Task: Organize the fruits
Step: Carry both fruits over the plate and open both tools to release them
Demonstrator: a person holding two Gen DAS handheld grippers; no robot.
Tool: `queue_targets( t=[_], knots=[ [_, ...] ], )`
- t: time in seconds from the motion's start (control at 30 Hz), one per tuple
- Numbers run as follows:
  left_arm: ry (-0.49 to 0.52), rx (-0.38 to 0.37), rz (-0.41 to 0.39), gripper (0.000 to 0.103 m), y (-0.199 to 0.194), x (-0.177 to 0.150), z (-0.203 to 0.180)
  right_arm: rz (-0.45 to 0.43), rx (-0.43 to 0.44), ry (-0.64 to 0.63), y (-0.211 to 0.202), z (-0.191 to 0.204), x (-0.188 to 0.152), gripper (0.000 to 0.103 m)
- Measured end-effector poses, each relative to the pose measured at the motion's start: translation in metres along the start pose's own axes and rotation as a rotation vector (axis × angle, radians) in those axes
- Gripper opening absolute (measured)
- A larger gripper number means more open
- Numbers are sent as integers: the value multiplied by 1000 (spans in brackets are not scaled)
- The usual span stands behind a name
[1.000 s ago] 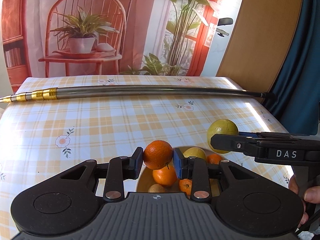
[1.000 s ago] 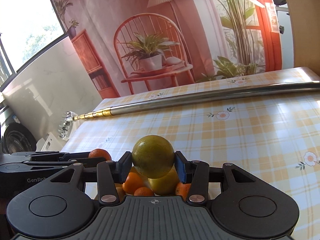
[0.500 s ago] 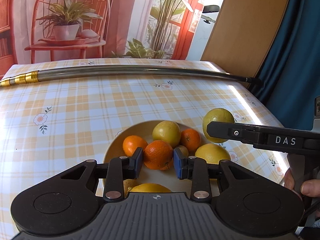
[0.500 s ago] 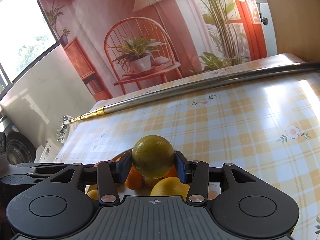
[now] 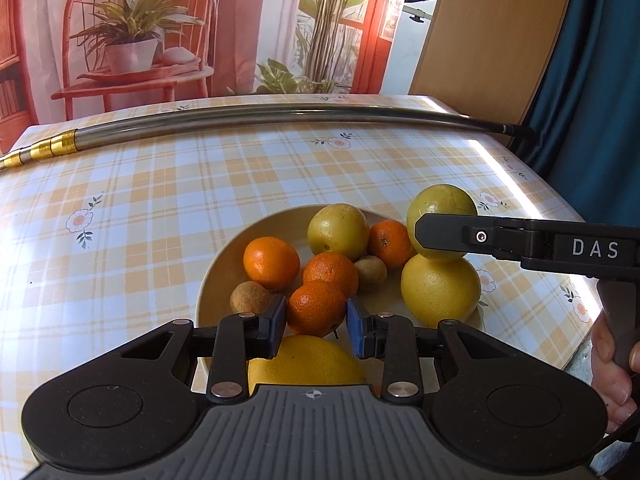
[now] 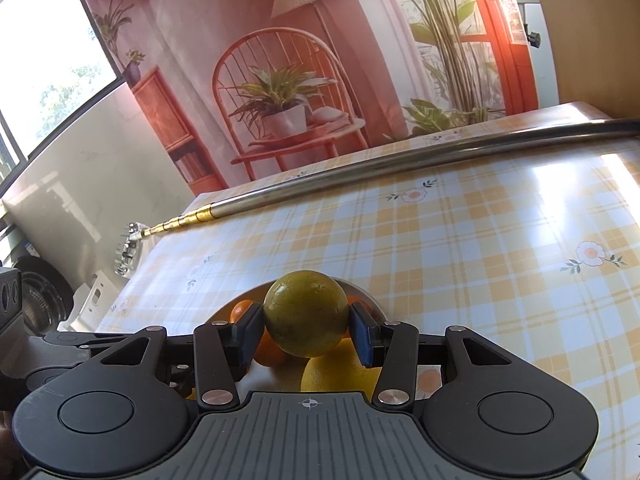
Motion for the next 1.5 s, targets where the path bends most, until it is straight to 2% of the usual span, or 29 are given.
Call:
queue_targets(
  t=[0.33, 0.47, 0.63, 0.83, 0.93, 1.17, 1.5],
  knots=[
    [2, 23, -2, 35, 2, -2, -1, 6, -1, -9, 1, 2, -1, 43],
    [-11, 16, -34, 37, -5, 1, 0, 14, 2, -27, 2, 7, -1, 43],
    [-22, 50, -85, 61, -22, 9, 1, 41, -2, -64, 3, 16, -3, 43],
    [-75, 108, -130, 78, -47, 20, 18, 69, -9, -124, 3, 33, -6, 43],
    [-111, 116, -145, 82, -58, 22, 27, 81, -16, -176, 2, 45, -8, 43],
    [-135, 118, -174, 86, -72, 21, 33, 159, -31, -258, 8, 67, -19, 43],
    [-133, 106, -179, 86, -78, 13, 34, 237, -47, -236, 19, 66, -31, 43]
  ],
)
Point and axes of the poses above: each gripper's, at about its wrist camera, not at the fingertips, and y roughly the way its jaws point, z to its left, x to its top, the point moved 2 cm from there along y, roughly the way its jaws point, and after that the axes turned 7 degrees about -z, right-handed, at the moved point
